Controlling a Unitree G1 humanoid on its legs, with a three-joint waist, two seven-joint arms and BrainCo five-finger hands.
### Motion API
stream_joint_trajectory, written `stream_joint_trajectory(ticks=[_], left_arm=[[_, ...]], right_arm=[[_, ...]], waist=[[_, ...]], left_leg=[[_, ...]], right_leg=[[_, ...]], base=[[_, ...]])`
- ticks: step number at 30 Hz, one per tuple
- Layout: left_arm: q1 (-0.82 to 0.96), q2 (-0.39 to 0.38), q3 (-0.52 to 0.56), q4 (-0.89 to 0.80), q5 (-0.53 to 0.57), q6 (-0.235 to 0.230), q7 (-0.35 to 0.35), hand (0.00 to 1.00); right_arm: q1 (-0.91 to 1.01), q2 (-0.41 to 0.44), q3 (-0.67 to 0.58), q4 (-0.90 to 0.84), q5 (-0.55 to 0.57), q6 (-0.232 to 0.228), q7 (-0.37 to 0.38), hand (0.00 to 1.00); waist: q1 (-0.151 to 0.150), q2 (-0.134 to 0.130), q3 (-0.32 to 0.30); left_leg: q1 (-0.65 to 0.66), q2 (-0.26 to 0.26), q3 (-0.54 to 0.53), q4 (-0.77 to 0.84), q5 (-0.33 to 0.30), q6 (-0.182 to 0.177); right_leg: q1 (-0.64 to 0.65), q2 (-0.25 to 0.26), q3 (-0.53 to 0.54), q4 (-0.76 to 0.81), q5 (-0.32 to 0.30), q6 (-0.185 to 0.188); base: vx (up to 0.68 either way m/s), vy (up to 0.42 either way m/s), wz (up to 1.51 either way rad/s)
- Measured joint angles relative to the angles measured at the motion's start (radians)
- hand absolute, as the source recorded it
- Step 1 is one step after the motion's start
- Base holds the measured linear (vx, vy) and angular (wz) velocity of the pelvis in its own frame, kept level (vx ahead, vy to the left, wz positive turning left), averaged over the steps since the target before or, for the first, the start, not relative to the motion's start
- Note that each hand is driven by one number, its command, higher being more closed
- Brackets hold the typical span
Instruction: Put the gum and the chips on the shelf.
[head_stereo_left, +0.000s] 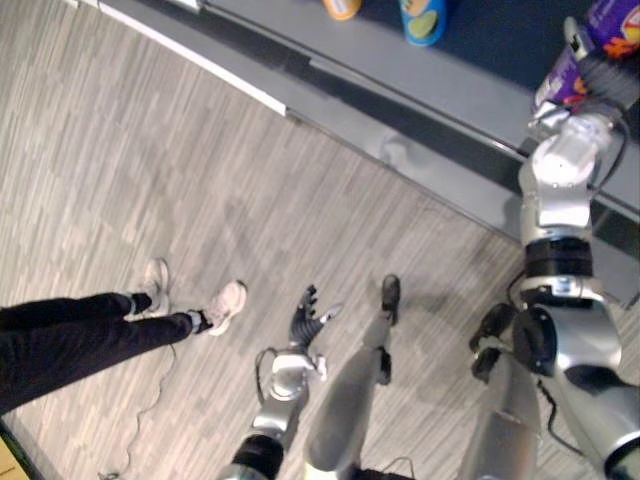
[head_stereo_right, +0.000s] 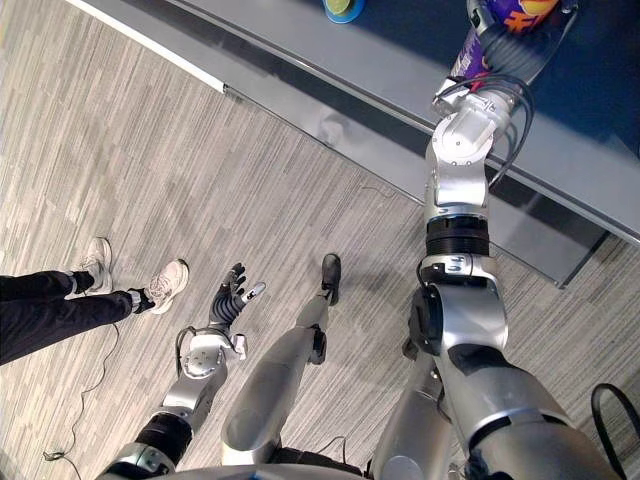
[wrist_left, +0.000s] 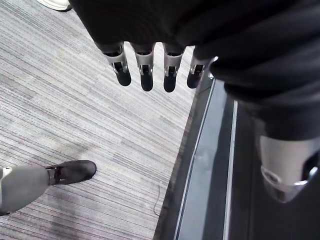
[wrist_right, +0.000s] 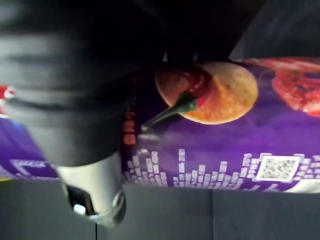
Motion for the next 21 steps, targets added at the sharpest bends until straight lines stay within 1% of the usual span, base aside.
stream_joint_trajectory(ticks=[4,7,8,10,12,13,14,15,21], left_arm=[[-0.01,-0.001,0.0,0.001,0.0,0.0,0.0,0.0],[-0.011,-0.006,0.0,0.0,0.0,0.0,-0.001,0.0],[-0.01,-0.012,0.0,0.0,0.0,0.0,-0.002,0.0],[-0.01,-0.019,0.0,0.0,0.0,0.0,-0.003,0.0],[-0.01,-0.022,0.0,0.0,0.0,0.0,-0.004,0.0],[-0.01,-0.022,0.0,0.0,0.0,0.0,-0.004,0.0],[-0.01,-0.021,0.001,0.0,0.0,0.0,-0.004,0.0],[-0.01,-0.022,0.001,-0.001,0.0,0.0,-0.005,0.0],[-0.01,-0.022,0.001,-0.01,0.0,0.0,-0.023,0.0]], right_arm=[[0.021,0.013,0.0,-0.024,0.0,-0.008,0.001,1.0],[0.036,0.022,0.0,-0.034,0.0,-0.023,0.004,1.0],[0.041,0.022,0.0,-0.039,0.0,-0.028,0.006,0.0],[0.055,0.028,0.0,-0.043,0.0,-0.023,0.007,0.0],[0.105,0.046,-0.002,-0.019,0.01,0.016,0.008,0.0],[0.124,0.053,-0.003,-0.018,0.01,0.023,0.009,0.0],[0.155,0.066,-0.005,-0.028,0.008,0.012,0.007,0.0],[0.156,0.069,-0.005,-0.034,0.009,0.011,0.009,0.0],[0.156,0.077,-0.004,-0.036,0.01,0.014,0.026,0.0]], waist=[[0.003,0.0,0.0],[0.001,0.0,0.0],[0.002,0.0,0.0],[0.002,0.0,0.0],[0.003,0.0,0.0],[0.004,0.0,0.0],[0.003,0.0,0.0],[-0.002,0.0,0.0],[-0.003,0.0,0.0]], left_leg=[[0.0,-0.002,0.002,0.0,0.0,0.0],[0.0,-0.002,0.006,-0.001,0.0,0.0],[0.0,-0.002,0.006,-0.001,0.0,0.0],[0.0,-0.002,0.009,-0.001,0.0,0.0],[-0.001,-0.002,0.015,-0.002,0.0,0.0],[-0.001,-0.002,0.016,-0.002,-0.001,0.0],[-0.002,-0.002,0.018,-0.003,-0.001,0.001],[-0.002,-0.002,0.02,-0.002,-0.001,0.001],[-0.001,0.003,0.026,-0.001,-0.001,0.001]], right_leg=[[-0.009,-0.005,0.005,0.016,-0.009,-0.001],[-0.012,-0.005,0.007,0.018,-0.009,-0.001],[-0.012,-0.005,0.007,0.018,-0.009,-0.001],[-0.012,-0.006,0.007,0.019,-0.01,-0.001],[-0.014,-0.006,0.008,0.019,-0.01,-0.001],[-0.015,-0.006,0.008,0.019,-0.01,-0.001],[-0.017,-0.007,0.008,0.019,-0.01,-0.001],[-0.017,-0.008,0.009,0.019,-0.009,-0.001],[-0.016,-0.003,0.01,0.019,-0.009,-0.001]], base=[[-0.01,-0.049,0.0],[-0.01,-0.041,-0.02],[-0.01,-0.034,0.01],[-0.02,-0.036,0.0],[-0.01,-0.033,-0.01],[-0.01,-0.034,-0.03],[0.0,-0.032,-0.02],[-0.01,-0.031,-0.02],[-0.02,-0.036,-0.02]])
